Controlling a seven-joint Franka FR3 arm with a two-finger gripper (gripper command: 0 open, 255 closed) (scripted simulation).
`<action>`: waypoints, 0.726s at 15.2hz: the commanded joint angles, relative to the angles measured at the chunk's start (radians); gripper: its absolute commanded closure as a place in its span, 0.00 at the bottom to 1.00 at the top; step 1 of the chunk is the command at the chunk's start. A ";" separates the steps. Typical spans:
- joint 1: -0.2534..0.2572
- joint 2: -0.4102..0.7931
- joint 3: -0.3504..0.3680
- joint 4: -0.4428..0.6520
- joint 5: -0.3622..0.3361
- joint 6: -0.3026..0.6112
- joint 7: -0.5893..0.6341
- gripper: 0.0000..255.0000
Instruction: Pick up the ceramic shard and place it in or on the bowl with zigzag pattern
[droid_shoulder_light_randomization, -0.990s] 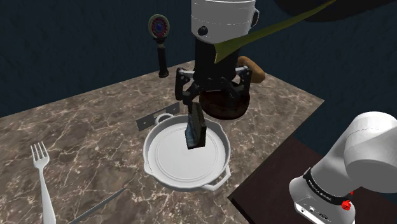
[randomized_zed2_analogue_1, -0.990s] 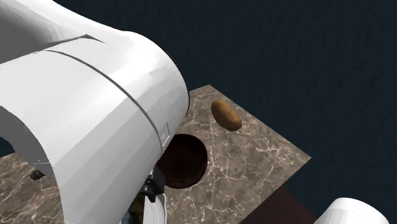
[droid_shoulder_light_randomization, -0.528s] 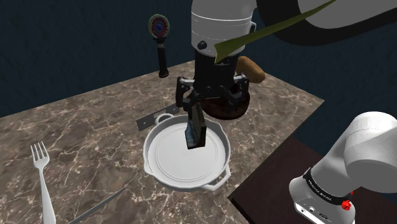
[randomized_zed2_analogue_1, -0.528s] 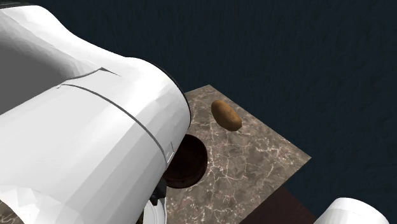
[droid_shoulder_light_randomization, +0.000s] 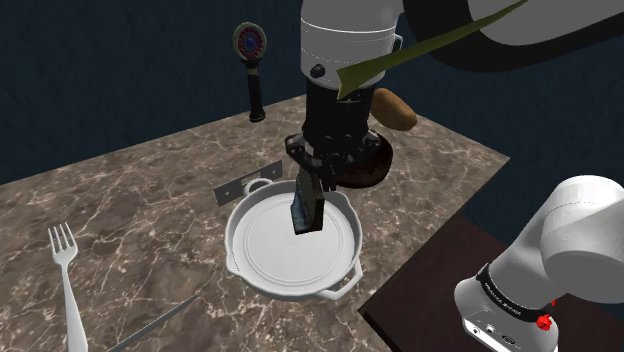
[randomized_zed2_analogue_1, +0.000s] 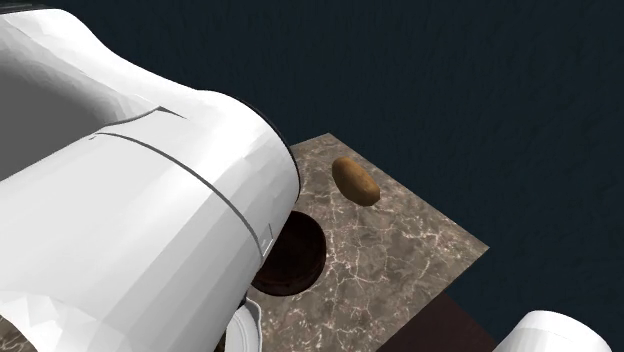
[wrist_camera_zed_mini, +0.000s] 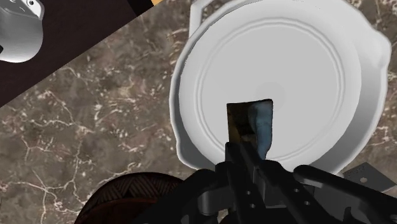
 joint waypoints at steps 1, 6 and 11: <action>0.000 0.000 0.000 0.000 0.000 0.000 0.000 1.00; 0.000 0.000 0.000 0.000 0.000 0.000 0.000 0.00; -0.011 -0.012 0.014 -0.062 -0.078 0.165 -0.057 0.00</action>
